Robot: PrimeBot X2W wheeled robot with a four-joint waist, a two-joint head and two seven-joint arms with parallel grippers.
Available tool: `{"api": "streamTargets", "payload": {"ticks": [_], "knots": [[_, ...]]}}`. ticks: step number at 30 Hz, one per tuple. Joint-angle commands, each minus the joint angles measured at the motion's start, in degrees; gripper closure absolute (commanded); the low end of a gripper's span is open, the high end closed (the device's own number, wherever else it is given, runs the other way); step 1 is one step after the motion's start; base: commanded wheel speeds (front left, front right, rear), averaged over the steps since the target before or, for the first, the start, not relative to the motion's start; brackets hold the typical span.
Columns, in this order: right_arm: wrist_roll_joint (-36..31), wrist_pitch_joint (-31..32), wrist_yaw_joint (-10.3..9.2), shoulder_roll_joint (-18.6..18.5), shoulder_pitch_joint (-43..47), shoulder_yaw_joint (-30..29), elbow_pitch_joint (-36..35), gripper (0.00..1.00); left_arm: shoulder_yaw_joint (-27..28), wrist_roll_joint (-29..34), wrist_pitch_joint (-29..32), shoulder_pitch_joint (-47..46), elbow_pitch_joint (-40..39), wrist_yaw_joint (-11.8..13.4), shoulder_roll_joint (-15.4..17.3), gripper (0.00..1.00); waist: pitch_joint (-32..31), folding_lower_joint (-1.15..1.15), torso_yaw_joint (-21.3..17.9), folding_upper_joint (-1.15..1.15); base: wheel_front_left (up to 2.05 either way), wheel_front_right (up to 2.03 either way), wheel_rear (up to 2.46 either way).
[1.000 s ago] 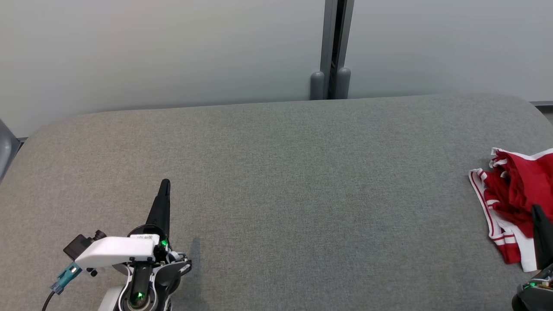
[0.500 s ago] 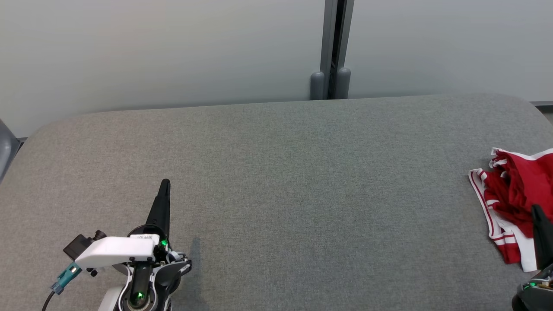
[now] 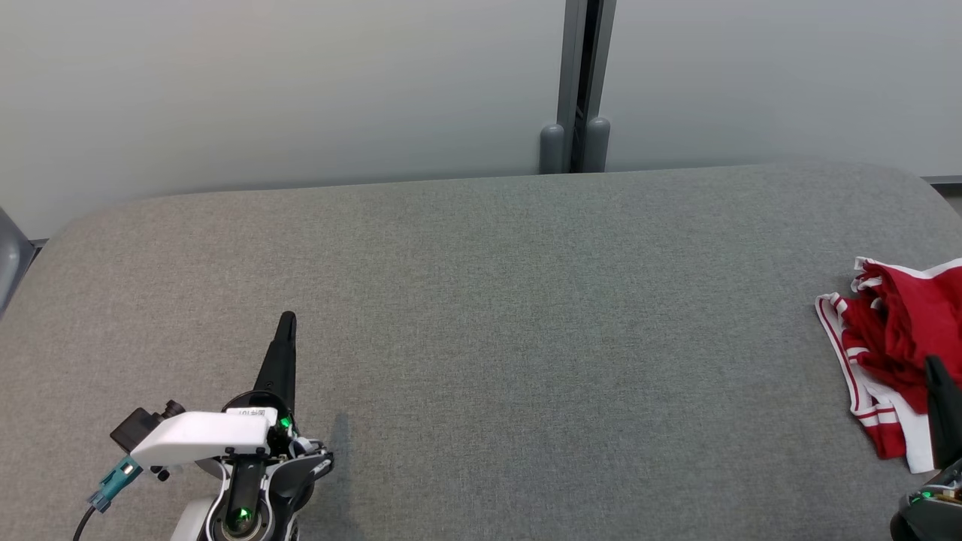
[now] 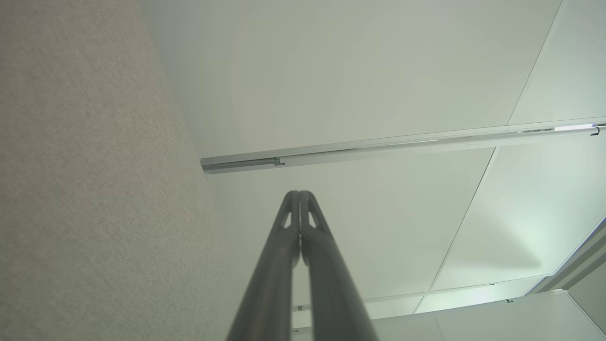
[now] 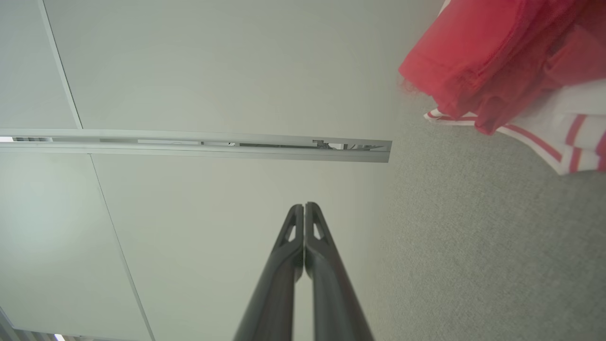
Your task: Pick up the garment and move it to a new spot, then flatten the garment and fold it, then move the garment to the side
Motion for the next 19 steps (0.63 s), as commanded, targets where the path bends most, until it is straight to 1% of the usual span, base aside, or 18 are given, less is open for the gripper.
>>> {"api": "streamTargets", "payload": {"ticks": [1, 19], "knots": [[0.26, 0.08, 0.02, -0.18, -0.51, -0.06, -0.28, 1.0, 0.22, 0.01, 0.17, -0.6, -0.01, -0.15, 0.36, 1.0, 0.0, 0.0, 0.0, 0.0, 0.0, 0.0, 0.0], [0.26, 0.08, 0.02, -0.18, -0.51, -0.05, -0.28, 1.0, 0.22, 0.0, 0.17, -0.6, -0.02, -0.15, 0.36, 1.0, 0.0, 0.0, 0.0, 0.0, 0.0, 0.0, 0.0]]}}
